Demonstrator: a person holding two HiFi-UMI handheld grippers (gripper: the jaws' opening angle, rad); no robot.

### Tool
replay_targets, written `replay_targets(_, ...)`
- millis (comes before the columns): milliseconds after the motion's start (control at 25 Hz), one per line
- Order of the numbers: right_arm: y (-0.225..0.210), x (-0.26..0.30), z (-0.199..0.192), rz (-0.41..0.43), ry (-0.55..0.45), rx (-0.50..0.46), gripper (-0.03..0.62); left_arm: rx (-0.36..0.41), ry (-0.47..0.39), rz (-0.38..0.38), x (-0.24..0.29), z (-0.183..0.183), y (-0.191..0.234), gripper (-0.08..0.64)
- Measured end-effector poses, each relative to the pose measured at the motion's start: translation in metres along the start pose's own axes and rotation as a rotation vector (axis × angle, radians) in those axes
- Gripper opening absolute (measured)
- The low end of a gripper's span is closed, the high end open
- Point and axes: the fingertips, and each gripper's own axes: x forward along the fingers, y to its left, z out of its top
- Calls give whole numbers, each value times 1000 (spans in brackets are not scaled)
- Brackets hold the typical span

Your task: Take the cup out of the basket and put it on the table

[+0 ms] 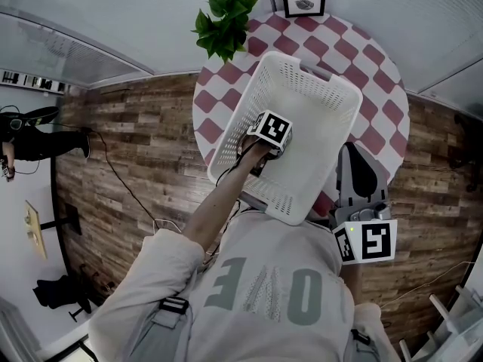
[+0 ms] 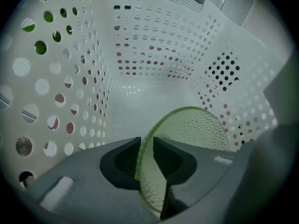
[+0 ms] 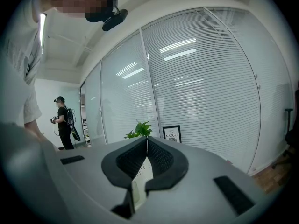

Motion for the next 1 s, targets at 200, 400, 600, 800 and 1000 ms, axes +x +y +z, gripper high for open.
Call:
replay_targets(200, 0, 0, -1, 2, 2, -3, 11, 2, 0, 15, 2, -1, 4, 51)
replay_targets(400, 2, 1, 0, 8, 2, -8, 11, -3, 7, 28, 2, -2, 7, 41)
replay_targets(600, 3, -1, 0, 8, 2, -14, 11, 1, -3, 33, 0, -1, 8, 35)
replay_targets(800, 2, -5, 1, 4, 2, -20, 11, 4, -53, 27, -8, 12, 5, 23)
replay_targets(1000, 2, -5, 4, 3, -1, -27, 11, 12, -94, 22, -18, 20, 1, 21)
